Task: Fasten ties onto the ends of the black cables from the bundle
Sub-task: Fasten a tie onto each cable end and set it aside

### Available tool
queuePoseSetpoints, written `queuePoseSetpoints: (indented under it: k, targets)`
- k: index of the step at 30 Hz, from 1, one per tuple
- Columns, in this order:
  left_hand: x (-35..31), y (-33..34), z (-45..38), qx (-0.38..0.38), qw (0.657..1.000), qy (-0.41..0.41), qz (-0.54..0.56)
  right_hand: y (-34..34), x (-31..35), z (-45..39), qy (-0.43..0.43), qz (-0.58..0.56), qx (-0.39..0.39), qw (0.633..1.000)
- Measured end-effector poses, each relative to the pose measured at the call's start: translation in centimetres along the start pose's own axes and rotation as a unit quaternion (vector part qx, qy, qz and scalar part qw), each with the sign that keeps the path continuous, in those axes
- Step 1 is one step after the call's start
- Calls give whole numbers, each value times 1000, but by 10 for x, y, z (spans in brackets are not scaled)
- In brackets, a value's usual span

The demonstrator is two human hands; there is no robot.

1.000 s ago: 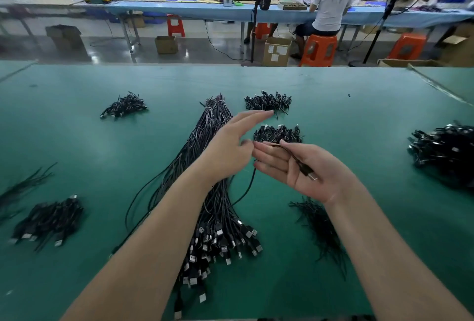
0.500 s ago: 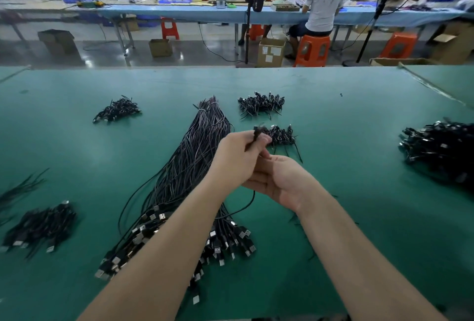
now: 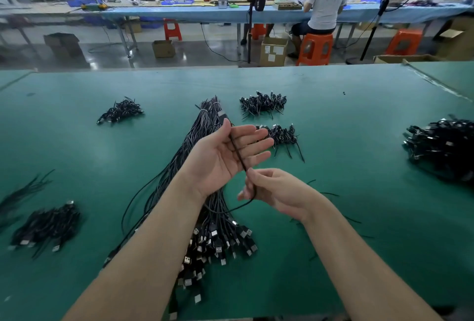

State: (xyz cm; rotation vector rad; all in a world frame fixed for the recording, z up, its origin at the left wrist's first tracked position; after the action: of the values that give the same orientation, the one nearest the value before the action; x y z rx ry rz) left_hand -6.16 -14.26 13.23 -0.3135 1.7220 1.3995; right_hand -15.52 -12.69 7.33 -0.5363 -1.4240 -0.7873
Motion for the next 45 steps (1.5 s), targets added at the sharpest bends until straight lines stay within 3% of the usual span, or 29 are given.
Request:
queuePoseSetpoints:
  k: [4,7,11,13,17,20,25,36,45]
  targets:
    - [11,7,17,99,991,-71,-61,2,-3,3,35,-125,52,990]
    - [20,12,27,150,974,-117,-125,5,-3,-1,69,-56,69,994]
    - [27,7,36,147,953,-166,-204,3,1,-6,88,64,81,991]
    - [34,-3,40,93,945,-190,-251,-3,4,-8,107,65,61,990]
    - [45,-41,40,-135,898,-178,-379,-18,10,-13,144,43,-1,989]
    - [53,-54,39,-224,914,-129,-314,-11,20,-18,114,92,14,989]
    - [58,-56,34,-217,961,-93,-144,-4,31,-21,68,144,-3,987]
    - [50,-63,25,-265,963,-43,-33,13,20,-21,23,272,21,962]
    - [37,-60,22,-247,968,29,-21,12,15,-23,7,275,-5,961]
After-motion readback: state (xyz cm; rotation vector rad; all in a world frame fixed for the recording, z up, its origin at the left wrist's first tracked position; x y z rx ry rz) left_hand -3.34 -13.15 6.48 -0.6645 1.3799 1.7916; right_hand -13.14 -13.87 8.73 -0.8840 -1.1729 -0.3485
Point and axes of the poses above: each hand's wrist, its own z-axis away from the middle knuckle, its own y-axis out of the palm, x = y × z, the point moved 8 cm from there along -z, towards the middle knuckle, and after that the axes turned 6 degrees about -y, right-handed, at the moved point
